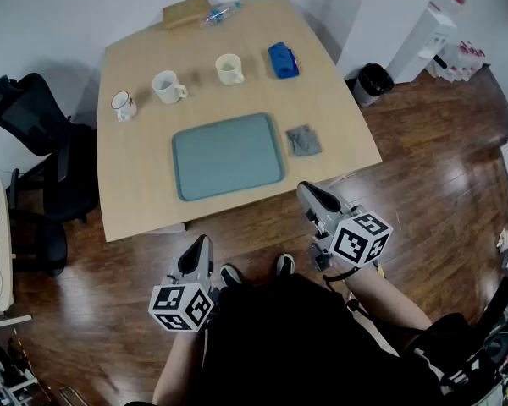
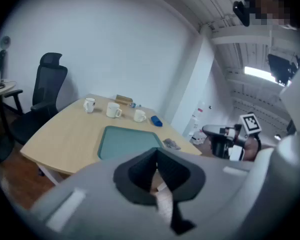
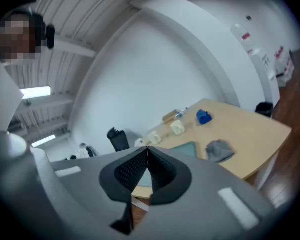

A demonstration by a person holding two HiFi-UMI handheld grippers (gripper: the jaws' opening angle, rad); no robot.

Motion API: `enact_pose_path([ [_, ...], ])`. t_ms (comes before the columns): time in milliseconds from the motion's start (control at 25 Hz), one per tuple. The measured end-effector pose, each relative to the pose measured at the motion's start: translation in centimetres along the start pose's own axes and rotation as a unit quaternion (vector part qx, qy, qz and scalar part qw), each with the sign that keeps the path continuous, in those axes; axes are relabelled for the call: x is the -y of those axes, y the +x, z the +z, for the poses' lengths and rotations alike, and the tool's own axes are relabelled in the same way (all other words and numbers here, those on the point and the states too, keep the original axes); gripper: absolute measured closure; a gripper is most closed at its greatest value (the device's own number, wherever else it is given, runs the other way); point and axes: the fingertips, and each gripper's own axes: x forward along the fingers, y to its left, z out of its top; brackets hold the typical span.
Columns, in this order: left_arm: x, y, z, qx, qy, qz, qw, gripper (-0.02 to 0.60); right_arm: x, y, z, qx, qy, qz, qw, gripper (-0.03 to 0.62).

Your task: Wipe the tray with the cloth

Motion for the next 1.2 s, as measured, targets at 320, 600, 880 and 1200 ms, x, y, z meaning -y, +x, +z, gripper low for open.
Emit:
enact_pose_path([
  [320,-4.1,-0.8,0.5,0.004,-0.002,0.063,0.998,0.578,18.8,6.2,-3.5,-0.165,-0.126,-0.159,0.965,0.491],
  [600,-9.5,1.5,2.6,-0.008,-0.022,0.045,0.9987,0.578,26.0,12.8,-6.7,-0.234,-0.105,-0.217,0.942,0.419],
  [880,-16.5,4.1,5.9,-0.013,-0.033,0.023,0.9991,0.578,28.2,12.4,-7.0,-0.248,-0.09,-0.289,0.92,0.56],
  [1200,-22.0,10.6,1.6,-0.124,-0.025,0.028,0.9915,0.554,20.7,19.0,-2.8,-0.229,-0.193,-0.242,0.923,0.56],
])
